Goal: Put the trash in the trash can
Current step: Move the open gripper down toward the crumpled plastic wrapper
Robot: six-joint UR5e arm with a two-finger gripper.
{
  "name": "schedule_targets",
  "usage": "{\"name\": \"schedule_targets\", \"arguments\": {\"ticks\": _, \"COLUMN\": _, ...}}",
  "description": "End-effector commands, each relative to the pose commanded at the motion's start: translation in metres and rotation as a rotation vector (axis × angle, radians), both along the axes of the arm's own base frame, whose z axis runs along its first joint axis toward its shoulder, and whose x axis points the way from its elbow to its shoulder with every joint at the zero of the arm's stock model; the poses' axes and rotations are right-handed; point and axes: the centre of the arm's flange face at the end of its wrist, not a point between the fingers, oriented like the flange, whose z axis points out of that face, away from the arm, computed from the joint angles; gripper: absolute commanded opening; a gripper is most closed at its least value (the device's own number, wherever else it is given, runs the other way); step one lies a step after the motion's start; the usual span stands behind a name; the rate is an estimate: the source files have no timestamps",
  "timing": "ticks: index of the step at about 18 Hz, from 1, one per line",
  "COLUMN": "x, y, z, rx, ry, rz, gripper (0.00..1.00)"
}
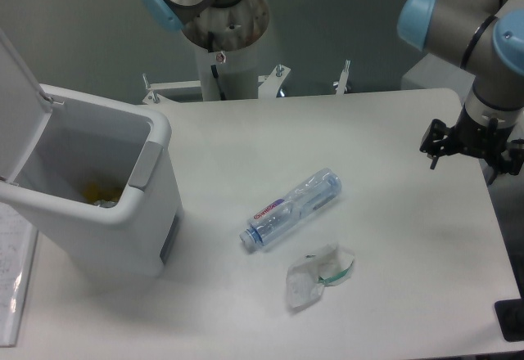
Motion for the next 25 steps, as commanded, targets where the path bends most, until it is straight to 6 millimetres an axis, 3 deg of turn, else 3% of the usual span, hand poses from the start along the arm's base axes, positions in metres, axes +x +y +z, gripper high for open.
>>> {"name": "schedule_targets", "arguments": {"ticks": 14, "x": 0.016, "y": 0.012, "z": -0.015, "rx": 0.005, "ry": -0.028, "rz": 0.0, "gripper": 1.0}}
{"name": "schedule_targets", "arguments": {"ticks": 20, "x": 0.036, "y": 0.012, "z": -0.046, "rx": 0.007, "ry": -0.034, "rz": 0.0, "gripper": 1.0}}
{"name": "schedule_targets", "arguments": {"ticks": 25, "x": 0.062, "y": 0.05, "z": -0.061, "rx": 0.025, "ry": -0.019, "rz": 0.033, "gripper": 1.0}}
